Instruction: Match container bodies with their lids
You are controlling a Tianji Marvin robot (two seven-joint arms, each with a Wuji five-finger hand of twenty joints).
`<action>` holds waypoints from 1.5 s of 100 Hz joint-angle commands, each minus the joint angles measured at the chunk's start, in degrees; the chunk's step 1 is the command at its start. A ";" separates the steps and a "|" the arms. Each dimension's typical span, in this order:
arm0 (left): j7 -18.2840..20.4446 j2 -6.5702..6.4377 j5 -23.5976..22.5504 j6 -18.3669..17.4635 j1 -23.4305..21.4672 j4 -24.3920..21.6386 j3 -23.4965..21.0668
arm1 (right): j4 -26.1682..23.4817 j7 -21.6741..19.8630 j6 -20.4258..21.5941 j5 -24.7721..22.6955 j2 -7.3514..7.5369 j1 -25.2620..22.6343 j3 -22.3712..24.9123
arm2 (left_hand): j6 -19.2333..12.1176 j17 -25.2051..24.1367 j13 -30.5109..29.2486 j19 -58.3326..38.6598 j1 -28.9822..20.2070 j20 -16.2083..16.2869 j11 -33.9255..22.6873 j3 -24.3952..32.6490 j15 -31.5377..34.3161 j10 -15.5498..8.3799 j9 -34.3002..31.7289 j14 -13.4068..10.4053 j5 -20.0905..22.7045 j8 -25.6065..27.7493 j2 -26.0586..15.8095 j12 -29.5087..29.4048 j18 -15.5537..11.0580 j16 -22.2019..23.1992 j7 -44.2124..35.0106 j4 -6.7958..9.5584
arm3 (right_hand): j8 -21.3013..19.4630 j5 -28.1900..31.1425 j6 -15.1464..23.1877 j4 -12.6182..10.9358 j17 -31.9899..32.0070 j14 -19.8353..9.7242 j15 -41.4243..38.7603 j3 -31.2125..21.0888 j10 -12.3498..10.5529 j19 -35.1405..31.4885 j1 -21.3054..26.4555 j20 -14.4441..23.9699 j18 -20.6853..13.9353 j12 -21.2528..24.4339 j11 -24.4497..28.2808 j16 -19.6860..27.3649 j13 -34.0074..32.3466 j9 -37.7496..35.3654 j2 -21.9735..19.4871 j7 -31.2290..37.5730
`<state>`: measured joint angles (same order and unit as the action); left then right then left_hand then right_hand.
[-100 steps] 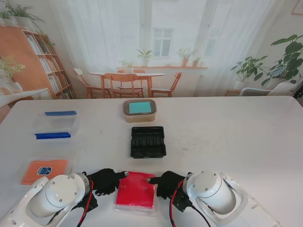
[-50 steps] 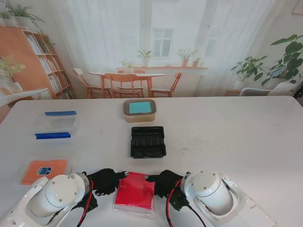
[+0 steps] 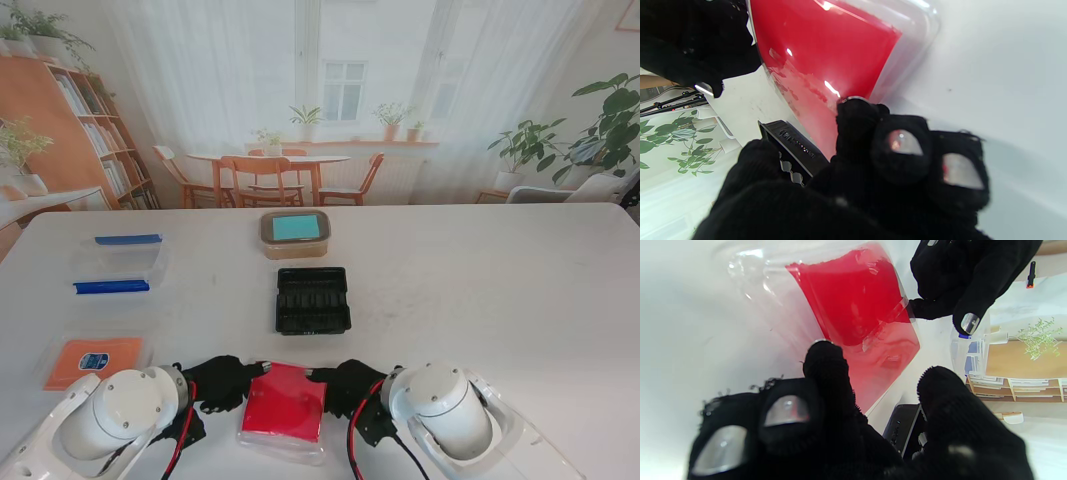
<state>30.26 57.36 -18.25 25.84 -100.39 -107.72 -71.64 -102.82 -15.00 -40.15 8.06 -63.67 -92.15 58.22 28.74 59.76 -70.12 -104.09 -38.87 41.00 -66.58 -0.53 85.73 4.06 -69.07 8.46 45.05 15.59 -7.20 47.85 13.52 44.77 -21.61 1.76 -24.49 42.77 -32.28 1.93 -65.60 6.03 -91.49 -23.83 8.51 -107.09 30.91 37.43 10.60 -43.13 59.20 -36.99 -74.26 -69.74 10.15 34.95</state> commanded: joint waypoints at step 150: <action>0.43 0.63 0.86 -0.99 1.61 -3.96 -0.98 | -4.20 0.79 2.86 0.38 -1.25 0.71 2.31 | -3.60 2.88 -1.03 -15.88 2.26 -1.37 0.19 -1.22 1.94 -2.99 -1.46 4.29 1.01 -1.02 0.05 -0.39 -6.32 -0.20 0.78 -2.00 | 1.09 -0.65 5.15 -1.58 -4.22 -0.17 -5.00 -1.12 7.57 -12.88 0.43 -0.82 -14.52 -1.03 1.80 0.81 -0.55 0.07 2.21 -2.35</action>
<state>30.19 57.37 -18.10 24.95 -99.01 -110.89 -73.35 -106.38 -13.13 -37.81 7.84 -64.16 -92.14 60.57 30.20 59.76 -70.12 -104.13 -38.87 40.44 -66.47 -0.52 85.73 4.15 -69.43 8.50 44.99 15.04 -7.18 47.85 13.52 44.76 -21.09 1.76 -24.49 42.75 -33.17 1.93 -65.60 6.03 -91.53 -24.47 8.56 -107.09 30.93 37.41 10.60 -43.21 59.20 -36.63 -74.26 -69.74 10.94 34.95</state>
